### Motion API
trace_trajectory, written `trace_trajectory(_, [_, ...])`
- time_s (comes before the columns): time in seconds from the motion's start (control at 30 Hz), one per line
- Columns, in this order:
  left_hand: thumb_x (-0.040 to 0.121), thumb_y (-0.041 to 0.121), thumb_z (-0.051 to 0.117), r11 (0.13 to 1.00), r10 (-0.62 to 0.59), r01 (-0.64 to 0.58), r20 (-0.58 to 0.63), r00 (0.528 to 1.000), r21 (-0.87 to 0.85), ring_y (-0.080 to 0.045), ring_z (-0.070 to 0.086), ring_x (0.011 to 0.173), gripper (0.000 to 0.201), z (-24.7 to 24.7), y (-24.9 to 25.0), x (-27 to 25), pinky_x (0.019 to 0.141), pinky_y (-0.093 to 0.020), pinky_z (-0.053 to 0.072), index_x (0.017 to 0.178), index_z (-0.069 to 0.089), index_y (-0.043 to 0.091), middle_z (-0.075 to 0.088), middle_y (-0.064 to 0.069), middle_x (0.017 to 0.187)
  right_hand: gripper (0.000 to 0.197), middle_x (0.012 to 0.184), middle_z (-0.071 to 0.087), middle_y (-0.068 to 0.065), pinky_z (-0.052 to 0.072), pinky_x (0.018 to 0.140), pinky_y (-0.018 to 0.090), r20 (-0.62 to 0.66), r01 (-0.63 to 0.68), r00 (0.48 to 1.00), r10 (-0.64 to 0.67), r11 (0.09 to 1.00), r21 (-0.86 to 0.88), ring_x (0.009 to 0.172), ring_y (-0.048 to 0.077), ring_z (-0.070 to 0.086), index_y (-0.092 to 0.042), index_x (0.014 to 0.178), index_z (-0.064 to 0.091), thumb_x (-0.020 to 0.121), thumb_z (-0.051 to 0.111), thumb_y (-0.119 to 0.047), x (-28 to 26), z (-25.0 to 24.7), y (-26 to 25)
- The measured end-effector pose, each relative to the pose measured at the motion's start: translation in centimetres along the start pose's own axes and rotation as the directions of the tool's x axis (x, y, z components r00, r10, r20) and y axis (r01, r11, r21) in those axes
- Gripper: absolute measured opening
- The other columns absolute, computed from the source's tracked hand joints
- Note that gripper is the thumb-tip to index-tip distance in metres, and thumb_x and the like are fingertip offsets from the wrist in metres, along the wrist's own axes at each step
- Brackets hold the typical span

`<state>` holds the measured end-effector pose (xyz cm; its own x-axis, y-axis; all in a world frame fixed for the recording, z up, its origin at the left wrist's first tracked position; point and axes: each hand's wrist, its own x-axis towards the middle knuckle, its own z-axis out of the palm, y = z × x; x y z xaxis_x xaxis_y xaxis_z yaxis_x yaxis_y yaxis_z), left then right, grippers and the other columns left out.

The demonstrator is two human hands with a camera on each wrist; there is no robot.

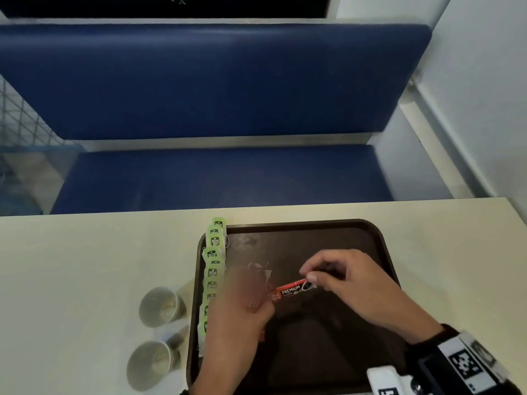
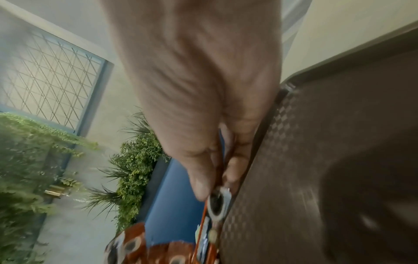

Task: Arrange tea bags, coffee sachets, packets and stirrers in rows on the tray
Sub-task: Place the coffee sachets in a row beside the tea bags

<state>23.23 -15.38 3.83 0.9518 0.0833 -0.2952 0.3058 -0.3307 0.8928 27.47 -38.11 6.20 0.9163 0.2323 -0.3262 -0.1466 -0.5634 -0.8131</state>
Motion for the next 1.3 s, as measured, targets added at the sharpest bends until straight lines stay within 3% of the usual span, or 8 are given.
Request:
trace_trajectory(0.13, [0.091,0.012,0.083,0.999,-0.031,0.030,-0.039,0.999,-0.027,-0.005,0.071,0.071,0.033,-0.4,0.4,1.3,0.057,-0.023,0.059,0.106,0.065,0.036,0.075,0.021,0.085,0.014,0.099,0.078,-0.020,0.057,0.095,0.029,0.111,0.015,0.994,-0.005,0.996,-0.093,0.100,0.003,0.072,-0.038,0.099,0.080,0.097,0.078,-0.024,2.2,-0.8,-0.1])
trace_trajectory(0.2, [0.091,0.015,0.083,0.999,-0.032,0.030,-0.099,0.995,-0.024,0.006,0.071,0.080,0.033,-0.5,0.4,1.9,0.063,-0.019,0.057,0.107,0.064,0.037,0.074,0.028,0.090,0.014,0.098,0.076,-0.021,0.057,0.095,0.029,0.105,0.015,0.995,-0.001,0.991,-0.135,0.100,0.001,0.071,-0.038,0.096,0.078,0.097,0.077,-0.025,3.4,-0.6,0.2])
trace_trajectory(0.3, [0.092,0.017,0.082,0.997,-0.047,0.029,-0.258,0.965,-0.076,0.017,0.065,0.092,0.036,-0.6,0.2,2.2,0.078,-0.015,0.050,0.107,0.060,0.042,0.074,0.021,0.091,0.014,0.095,0.076,-0.019,0.054,0.090,0.026,-0.073,-0.003,0.997,-0.003,0.997,-0.083,0.098,0.001,0.069,-0.036,0.094,0.077,0.098,0.076,-0.023,5.7,0.7,1.1])
trace_trajectory(0.37, [0.091,0.018,0.083,0.995,-0.062,0.037,-0.299,0.952,-0.089,0.016,0.065,0.095,0.039,-0.6,0.0,2.2,0.085,-0.019,0.055,0.111,0.059,0.043,0.073,0.021,0.097,0.016,0.092,0.076,-0.017,0.049,0.081,0.014,-0.210,-0.021,0.978,0.015,0.999,-0.029,0.094,-0.002,0.068,-0.035,0.093,0.076,0.098,0.076,-0.020,7.5,2.2,1.4])
trace_trajectory(0.57, [0.089,0.014,0.085,0.998,-0.051,0.043,-0.150,0.987,-0.053,0.006,0.072,0.085,0.038,-0.3,-0.7,1.7,0.071,-0.007,0.053,0.112,0.063,0.035,0.073,0.030,0.094,0.015,0.093,0.072,-0.017,0.044,0.070,0.003,-0.218,-0.070,0.974,0.054,0.995,-0.066,0.089,-0.005,0.064,-0.029,0.095,0.075,0.101,0.072,-0.016,12.3,7.1,1.0])
trace_trajectory(0.77, [0.087,0.009,0.085,0.997,-0.052,0.048,-0.065,0.997,-0.059,-0.002,0.074,0.082,0.045,0.2,-0.5,0.9,0.064,-0.006,0.052,0.105,0.061,0.042,0.074,0.025,0.085,0.014,0.115,0.054,-0.017,0.048,0.082,0.015,-0.309,-0.010,0.949,-0.066,0.971,-0.239,0.094,0.002,0.059,-0.028,0.114,0.070,0.102,0.071,-0.022,12.1,7.7,1.8])
trace_trajectory(0.97, [0.087,0.008,0.086,0.997,-0.060,0.055,-0.075,0.995,-0.058,-0.001,0.074,0.081,0.044,-0.8,-1.8,1.0,0.068,-0.006,0.052,0.105,0.062,0.040,0.075,0.024,0.085,0.019,0.118,0.053,-0.011,0.055,0.079,0.025,-0.173,0.109,0.957,-0.232,0.843,-0.527,0.110,0.008,0.050,-0.032,0.120,0.069,0.101,0.069,-0.035,12.7,10.4,1.3])
trace_trajectory(1.3, [0.087,0.018,0.086,0.995,-0.085,0.080,-0.085,0.993,-0.060,0.001,0.077,0.091,0.041,-0.9,-3.0,1.3,0.083,-0.018,0.060,0.117,0.064,0.037,0.080,0.021,0.096,0.021,0.113,0.061,-0.006,0.057,0.076,0.027,-0.187,0.119,0.927,-0.326,0.728,-0.676,0.107,0.014,0.055,-0.027,0.121,0.074,0.101,0.070,-0.033,13.7,10.6,1.5])
